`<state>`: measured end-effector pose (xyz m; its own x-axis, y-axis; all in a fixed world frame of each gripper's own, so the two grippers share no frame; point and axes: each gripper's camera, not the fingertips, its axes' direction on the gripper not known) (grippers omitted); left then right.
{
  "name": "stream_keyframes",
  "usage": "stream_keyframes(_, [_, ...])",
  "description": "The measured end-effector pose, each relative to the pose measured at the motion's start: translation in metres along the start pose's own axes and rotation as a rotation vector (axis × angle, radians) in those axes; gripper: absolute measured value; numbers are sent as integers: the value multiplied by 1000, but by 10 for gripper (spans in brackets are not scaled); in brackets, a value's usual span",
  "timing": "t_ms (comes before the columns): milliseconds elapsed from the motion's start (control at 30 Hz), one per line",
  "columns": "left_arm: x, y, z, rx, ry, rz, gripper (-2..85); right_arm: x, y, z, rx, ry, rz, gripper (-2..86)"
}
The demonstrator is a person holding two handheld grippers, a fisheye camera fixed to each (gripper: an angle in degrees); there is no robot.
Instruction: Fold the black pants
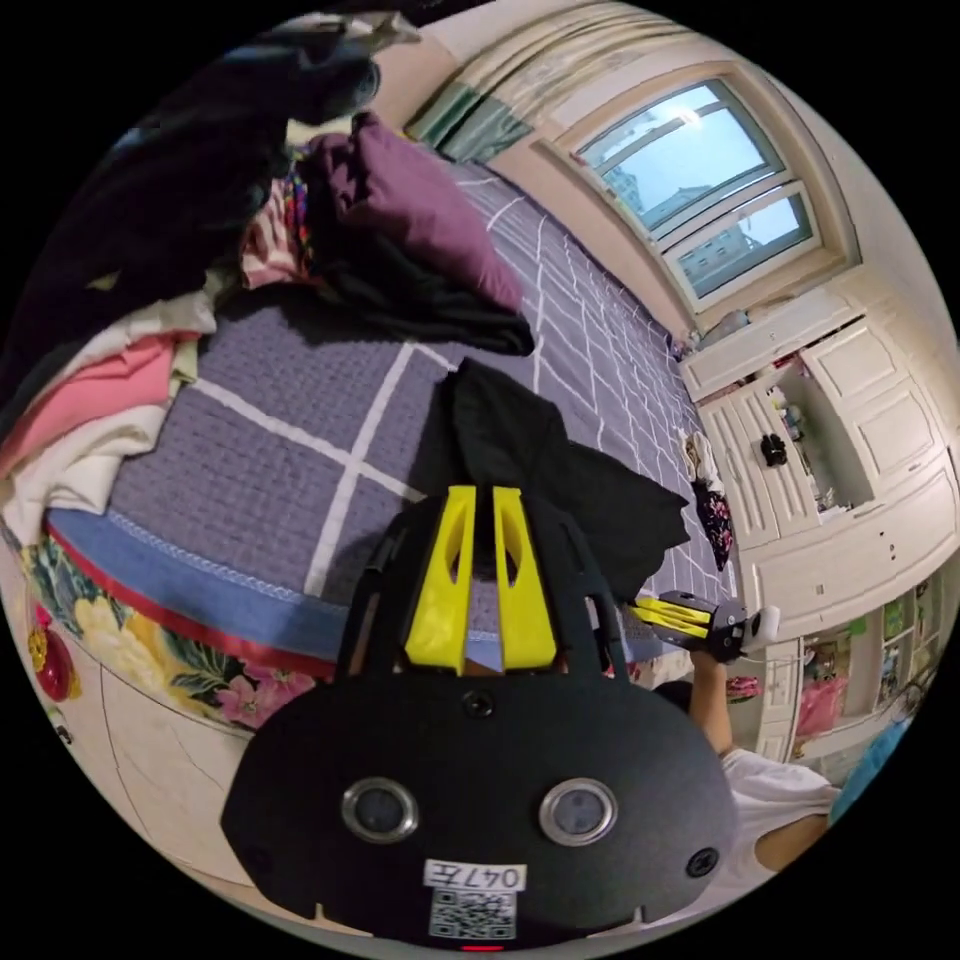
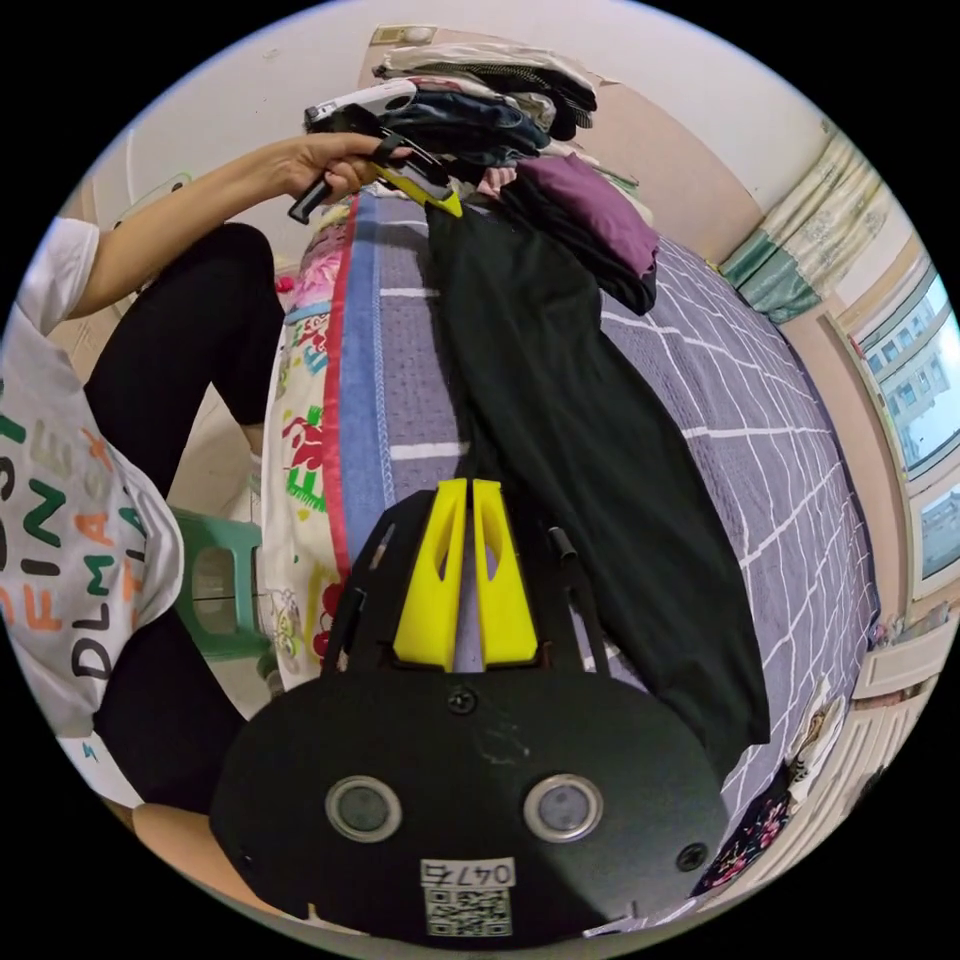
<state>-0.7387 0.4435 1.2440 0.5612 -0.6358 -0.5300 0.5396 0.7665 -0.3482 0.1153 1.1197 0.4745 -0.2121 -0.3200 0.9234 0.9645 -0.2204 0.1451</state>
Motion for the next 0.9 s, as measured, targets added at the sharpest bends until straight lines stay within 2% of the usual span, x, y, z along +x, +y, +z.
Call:
stream_keyframes(133, [12, 13, -46, 104, -84, 43, 13, -6, -7, -20, 75, -51, -17, -1])
stream_keyframes(200, [22, 33, -75, 159, -223, 71, 16, -12, -13, -31, 118, -98, -33, -2])
stream_keyframes(267, [18, 47, -80, 131, -302, 58, 26, -21, -23, -35, 113, -160, -71, -1])
stream_keyframes(333, [-1, 53, -71, 25, -335, 8, 51, -27, -29, -28, 76, -196, -92, 0])
stream_keyframes(400, [-25, 61, -76, -22, -265, -65, 66, -32, -33, -16, 1, -224, -129, 5])
stream_keyframes(533, [-31, 77, -120, 120, -300, -49, 73, -25, -32, -22, 25, -288, -158, 57])
stream_keyframes(633, [-8, 70, -133, 119, -250, 137, 79, -6, -20, -57, 195, -277, -129, 62])
stream_keyframes(733, [14, 39, -112, 49, -224, 331, 103, 31, -15, -80, 361, -145, -33, 53])
stream_keyframes(800, [4, 5, -83, -24, -127, 366, 111, 58, -25, -77, 368, -93, 9, 61])
stream_keyframes(900, [-5, -23, -57, -60, 25, 415, 112, 95, -63, -51, 243, -167, 4, 75])
